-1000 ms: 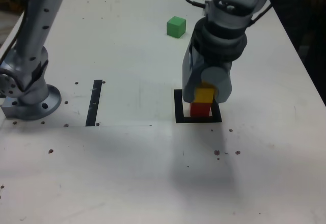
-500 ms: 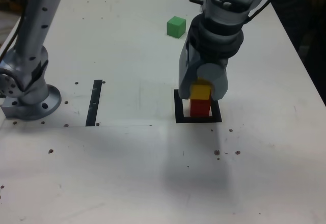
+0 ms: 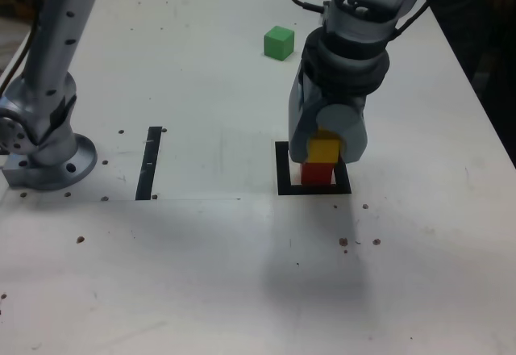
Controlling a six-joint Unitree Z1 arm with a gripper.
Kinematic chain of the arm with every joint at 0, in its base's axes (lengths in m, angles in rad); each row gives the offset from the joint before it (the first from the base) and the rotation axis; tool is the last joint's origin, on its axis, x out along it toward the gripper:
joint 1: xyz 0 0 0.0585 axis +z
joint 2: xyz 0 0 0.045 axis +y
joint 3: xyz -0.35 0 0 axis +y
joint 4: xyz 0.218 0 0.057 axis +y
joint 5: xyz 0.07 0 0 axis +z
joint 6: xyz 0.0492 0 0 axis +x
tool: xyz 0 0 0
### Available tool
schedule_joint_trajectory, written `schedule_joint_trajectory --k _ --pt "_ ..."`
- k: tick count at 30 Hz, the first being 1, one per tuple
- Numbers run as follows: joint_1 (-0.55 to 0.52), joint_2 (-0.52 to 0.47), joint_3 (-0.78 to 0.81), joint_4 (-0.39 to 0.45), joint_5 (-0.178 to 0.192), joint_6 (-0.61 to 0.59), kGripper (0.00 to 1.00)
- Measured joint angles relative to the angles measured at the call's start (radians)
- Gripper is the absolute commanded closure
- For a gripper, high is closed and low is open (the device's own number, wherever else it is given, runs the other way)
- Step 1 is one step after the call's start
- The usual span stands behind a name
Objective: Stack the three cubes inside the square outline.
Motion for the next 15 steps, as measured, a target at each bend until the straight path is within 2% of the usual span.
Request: schedule_joint_trajectory --k 15 --pt "0.0 0.001 0.001 0.018 0.003 0.0 0.64"
